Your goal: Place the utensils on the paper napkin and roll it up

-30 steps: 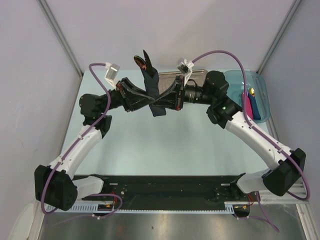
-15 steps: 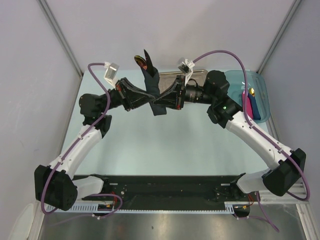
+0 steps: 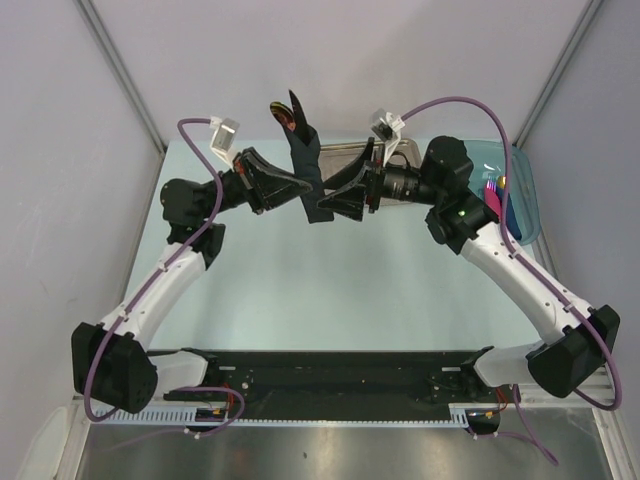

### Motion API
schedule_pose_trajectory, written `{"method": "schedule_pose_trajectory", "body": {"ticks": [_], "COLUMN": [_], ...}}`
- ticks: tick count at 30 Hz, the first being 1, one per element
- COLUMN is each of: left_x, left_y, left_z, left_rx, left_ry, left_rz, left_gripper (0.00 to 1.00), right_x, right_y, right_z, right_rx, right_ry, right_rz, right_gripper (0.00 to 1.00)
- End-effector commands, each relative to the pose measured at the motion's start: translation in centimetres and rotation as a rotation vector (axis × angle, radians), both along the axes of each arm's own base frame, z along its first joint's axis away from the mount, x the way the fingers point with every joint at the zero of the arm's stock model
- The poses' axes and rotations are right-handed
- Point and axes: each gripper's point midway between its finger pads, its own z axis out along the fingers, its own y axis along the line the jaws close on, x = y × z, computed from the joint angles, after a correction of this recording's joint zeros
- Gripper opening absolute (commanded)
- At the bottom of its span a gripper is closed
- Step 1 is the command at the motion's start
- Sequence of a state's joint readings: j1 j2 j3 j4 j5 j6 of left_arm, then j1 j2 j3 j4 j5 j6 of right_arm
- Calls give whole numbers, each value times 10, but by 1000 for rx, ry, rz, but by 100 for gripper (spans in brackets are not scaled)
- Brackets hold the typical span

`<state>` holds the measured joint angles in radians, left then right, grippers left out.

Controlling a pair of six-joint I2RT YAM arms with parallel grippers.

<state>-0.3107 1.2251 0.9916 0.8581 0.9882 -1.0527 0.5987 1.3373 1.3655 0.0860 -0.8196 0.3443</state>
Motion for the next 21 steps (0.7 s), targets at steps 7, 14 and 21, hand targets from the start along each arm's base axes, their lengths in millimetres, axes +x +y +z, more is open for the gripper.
{"method": "schedule_pose_trajectory", "body": {"ticks": [7, 14, 21], "left_x": [16, 23, 25], "left_y": [5, 5, 6], "left_z": [38, 42, 45], "left_rx": [-98, -146, -171], "left_ry": [-106, -96, -84], "left_rz": [82, 108, 122], "left_gripper": [0, 0, 0], "right_x": [13, 16, 18], "right_y": [-7, 7, 14], "right_z": [40, 31, 29], "right_rx": [149, 152, 153], "right_ry": [57, 124, 117], "right_rz": [-48, -20, 7], "right_gripper": [72, 70, 48]}}
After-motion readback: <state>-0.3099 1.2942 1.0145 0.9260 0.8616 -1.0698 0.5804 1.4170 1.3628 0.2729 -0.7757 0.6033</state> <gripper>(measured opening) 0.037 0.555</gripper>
